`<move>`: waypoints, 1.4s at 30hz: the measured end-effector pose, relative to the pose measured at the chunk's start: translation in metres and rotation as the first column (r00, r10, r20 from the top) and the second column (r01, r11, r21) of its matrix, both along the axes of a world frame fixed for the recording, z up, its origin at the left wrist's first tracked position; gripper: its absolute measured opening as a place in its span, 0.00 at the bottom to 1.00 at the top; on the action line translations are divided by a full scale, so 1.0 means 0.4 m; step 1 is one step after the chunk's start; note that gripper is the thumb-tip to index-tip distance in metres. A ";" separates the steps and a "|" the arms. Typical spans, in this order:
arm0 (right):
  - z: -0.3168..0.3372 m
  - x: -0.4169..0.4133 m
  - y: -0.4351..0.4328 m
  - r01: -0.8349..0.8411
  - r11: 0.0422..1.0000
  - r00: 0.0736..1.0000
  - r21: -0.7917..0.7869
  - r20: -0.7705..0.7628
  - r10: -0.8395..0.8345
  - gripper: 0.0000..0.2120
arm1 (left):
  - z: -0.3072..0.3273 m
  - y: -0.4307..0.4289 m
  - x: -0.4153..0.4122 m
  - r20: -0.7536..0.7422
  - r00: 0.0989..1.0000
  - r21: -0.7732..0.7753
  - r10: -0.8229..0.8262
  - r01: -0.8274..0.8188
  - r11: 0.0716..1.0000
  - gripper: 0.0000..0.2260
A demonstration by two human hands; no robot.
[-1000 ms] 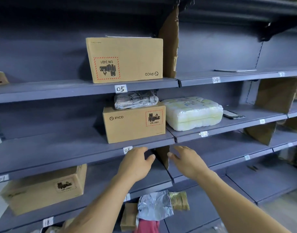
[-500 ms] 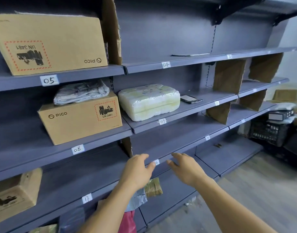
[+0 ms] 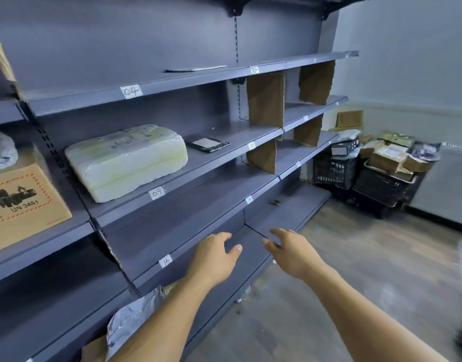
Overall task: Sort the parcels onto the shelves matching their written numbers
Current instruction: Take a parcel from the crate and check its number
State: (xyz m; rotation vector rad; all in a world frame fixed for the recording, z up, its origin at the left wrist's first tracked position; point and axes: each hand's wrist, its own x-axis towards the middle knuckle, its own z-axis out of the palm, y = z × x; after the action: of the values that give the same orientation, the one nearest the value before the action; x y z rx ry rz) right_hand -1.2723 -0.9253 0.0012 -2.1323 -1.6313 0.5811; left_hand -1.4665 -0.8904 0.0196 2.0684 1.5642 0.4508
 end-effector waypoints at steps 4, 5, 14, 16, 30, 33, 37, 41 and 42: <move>-0.020 0.119 -0.009 0.091 0.996 0.996 0.004 0.006 -0.091 0.28 | -0.009 0.029 0.122 0.017 0.996 -0.036 -0.086 0.087 0.996 0.23; -0.023 0.146 -0.012 0.117 0.993 0.993 0.007 0.005 -0.117 0.28 | -0.013 0.040 0.152 0.016 0.993 -0.040 -0.114 0.114 0.993 0.23; -0.049 0.381 0.027 0.324 0.946 0.946 -0.012 0.022 -0.324 0.27 | -0.040 0.184 0.443 0.045 0.944 -0.058 -0.326 0.328 0.943 0.23; -0.049 0.436 0.056 0.370 0.929 0.929 0.001 0.032 -0.370 0.28 | -0.048 0.233 0.511 0.047 0.927 -0.050 -0.371 0.373 0.926 0.23; -0.085 0.780 0.264 0.597 0.801 0.802 -0.052 0.020 -0.597 0.28 | -0.075 0.555 0.914 0.025 0.828 -0.061 -0.560 0.561 0.826 0.23; -0.087 0.870 0.288 0.625 0.778 0.781 -0.060 0.030 -0.624 0.28 | -0.079 0.596 1.012 0.029 0.807 -0.059 -0.590 0.591 0.805 0.23; -0.097 1.006 0.337 0.646 0.760 0.763 -0.069 0.042 -0.645 0.28 | -0.093 0.650 1.161 0.032 0.792 -0.060 -0.609 0.610 0.790 0.23; -0.109 1.179 0.405 0.636 0.770 0.772 -0.051 0.036 -0.635 0.28 | -0.101 0.703 1.330 0.041 0.792 -0.063 -0.609 0.610 0.790 0.23; -0.110 1.225 0.423 0.629 0.776 0.777 -0.049 0.038 -0.628 0.28 | -0.103 0.719 1.374 0.041 0.795 -0.068 -0.606 0.607 0.792 0.23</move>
State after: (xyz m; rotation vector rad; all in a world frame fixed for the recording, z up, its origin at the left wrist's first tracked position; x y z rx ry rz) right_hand -0.7822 -0.7562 -0.0427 -2.5349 -0.8007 0.3858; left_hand -0.9170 -0.6029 -0.0216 2.3398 0.7989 0.1586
